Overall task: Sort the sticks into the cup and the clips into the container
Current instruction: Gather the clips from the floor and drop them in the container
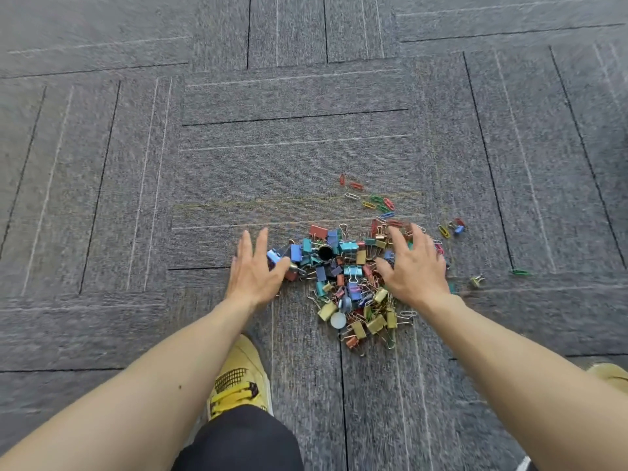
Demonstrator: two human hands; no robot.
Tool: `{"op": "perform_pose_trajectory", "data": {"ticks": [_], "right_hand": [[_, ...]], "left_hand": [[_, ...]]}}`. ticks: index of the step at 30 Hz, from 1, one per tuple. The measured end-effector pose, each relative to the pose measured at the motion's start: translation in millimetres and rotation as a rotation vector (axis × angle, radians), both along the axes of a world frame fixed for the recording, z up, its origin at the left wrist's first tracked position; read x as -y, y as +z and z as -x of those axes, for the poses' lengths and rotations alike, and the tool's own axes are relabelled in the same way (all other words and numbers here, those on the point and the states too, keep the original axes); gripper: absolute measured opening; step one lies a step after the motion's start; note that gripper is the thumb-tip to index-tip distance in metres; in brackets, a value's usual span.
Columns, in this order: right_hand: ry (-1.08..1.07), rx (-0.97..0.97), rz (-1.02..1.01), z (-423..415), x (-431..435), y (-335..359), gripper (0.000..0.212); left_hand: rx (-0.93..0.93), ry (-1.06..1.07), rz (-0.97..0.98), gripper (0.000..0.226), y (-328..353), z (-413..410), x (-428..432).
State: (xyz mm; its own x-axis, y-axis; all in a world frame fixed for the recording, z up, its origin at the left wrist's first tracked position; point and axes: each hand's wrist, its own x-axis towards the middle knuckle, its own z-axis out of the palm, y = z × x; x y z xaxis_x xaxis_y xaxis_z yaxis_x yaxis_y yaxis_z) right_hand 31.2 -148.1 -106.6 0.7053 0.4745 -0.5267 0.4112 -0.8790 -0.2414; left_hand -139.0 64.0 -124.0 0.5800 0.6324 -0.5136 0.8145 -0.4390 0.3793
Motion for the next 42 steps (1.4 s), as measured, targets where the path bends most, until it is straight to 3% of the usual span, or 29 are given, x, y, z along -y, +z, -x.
{"op": "perform_pose_trajectory", "data": {"ticks": [7,11,14,17,21,31,37,42], "right_hand": [[0.038,-0.133,-0.104,9.2,10.9,-4.4,0.073],[0.125,-0.214,-0.181,7.2,16.7,3.0,0.082],[0.214,-0.18,-0.171,9.4,23.6,8.2,0.101],[0.34,-0.084,-0.034,18.5,28.8,6.8,0.127],[0.468,-0.014,0.072,31.0,31.7,-0.8,0.142],[0.403,0.082,0.007,22.3,26.0,-5.3,0.122],[0.499,0.078,0.066,29.4,16.3,-6.5,0.14],[0.512,0.112,0.075,34.8,8.2,-7.2,0.142]], "left_hand": [[0.13,-0.191,0.206,0.108,5.2,-8.6,38.7],[0.099,-0.31,0.265,0.128,14.3,-21.0,46.2],[0.086,-0.421,0.138,0.142,14.5,-31.7,40.7],[-0.026,-0.594,-0.032,0.153,12.9,-47.1,35.7],[-0.141,-0.727,-0.052,0.159,13.7,-66.8,38.2],[-0.173,-0.889,-0.172,0.148,10.0,-43.5,51.7],[-0.152,-0.825,-0.228,0.142,7.6,-36.1,67.2],[-0.094,-0.773,-0.261,0.116,5.6,-39.8,63.7]]}}
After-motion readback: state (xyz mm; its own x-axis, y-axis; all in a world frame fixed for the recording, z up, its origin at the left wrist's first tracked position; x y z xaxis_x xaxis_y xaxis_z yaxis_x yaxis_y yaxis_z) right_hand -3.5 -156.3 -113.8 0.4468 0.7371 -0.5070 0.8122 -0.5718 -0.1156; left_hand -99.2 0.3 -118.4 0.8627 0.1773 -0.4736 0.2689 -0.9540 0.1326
